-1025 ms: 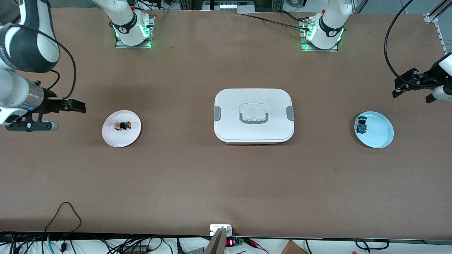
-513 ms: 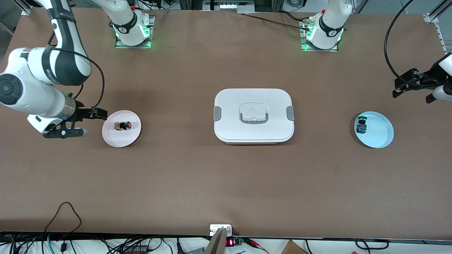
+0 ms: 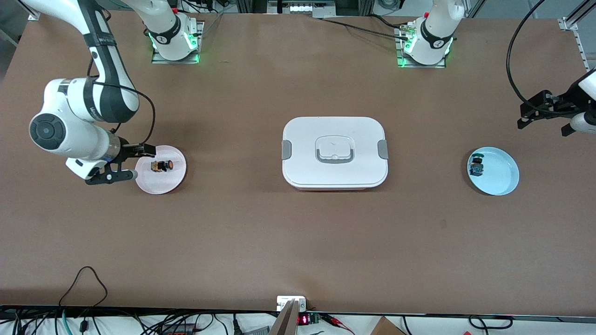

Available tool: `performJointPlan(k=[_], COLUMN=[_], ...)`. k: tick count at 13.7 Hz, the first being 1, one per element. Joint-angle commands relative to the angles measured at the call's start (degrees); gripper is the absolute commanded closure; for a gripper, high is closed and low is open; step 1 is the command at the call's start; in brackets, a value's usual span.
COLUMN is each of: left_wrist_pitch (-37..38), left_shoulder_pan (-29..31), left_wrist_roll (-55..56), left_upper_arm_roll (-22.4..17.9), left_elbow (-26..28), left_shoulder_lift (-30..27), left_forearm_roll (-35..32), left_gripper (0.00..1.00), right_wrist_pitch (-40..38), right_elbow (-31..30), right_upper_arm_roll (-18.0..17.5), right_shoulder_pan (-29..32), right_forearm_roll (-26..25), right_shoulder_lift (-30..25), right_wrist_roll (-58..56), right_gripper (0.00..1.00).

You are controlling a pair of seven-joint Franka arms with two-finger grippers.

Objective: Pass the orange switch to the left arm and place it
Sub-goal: 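Lower the right gripper onto the orange switch and close it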

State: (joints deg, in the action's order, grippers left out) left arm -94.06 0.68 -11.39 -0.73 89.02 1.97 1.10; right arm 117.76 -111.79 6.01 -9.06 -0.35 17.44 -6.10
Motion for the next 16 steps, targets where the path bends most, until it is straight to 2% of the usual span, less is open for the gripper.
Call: performJointPlan(k=[1, 6, 16], left_wrist_pitch=[1.5, 1.5, 1.5], left_shoulder_pan=[-0.5, -0.5, -0.6], left_wrist_roll=[0.8, 0.7, 0.7], left_upper_arm_roll=[0.6, 0.6, 0.6], left_elbow=[-2.2, -2.2, -2.2], left_shoulder_lift=[0.9, 0.9, 1.0], left_forearm_roll=[-1.1, -1.2, -1.2], left_gripper=[0.00, 0.00, 0.00], right_wrist_pitch=[4.9, 10.9, 12.3], right_elbow=[-1.6, -2.7, -3.6], right_upper_arm_roll=[-0.3, -0.3, -1.6], right_shoulder_pan=[0.7, 1.0, 1.0], right_forearm_roll=[0.3, 0.9, 1.5], right_shoulder_lift=[2.1, 5.4, 8.3], right_wrist_roll=[-5.2, -6.6, -7.1], right_gripper=[0.00, 0.00, 0.00])
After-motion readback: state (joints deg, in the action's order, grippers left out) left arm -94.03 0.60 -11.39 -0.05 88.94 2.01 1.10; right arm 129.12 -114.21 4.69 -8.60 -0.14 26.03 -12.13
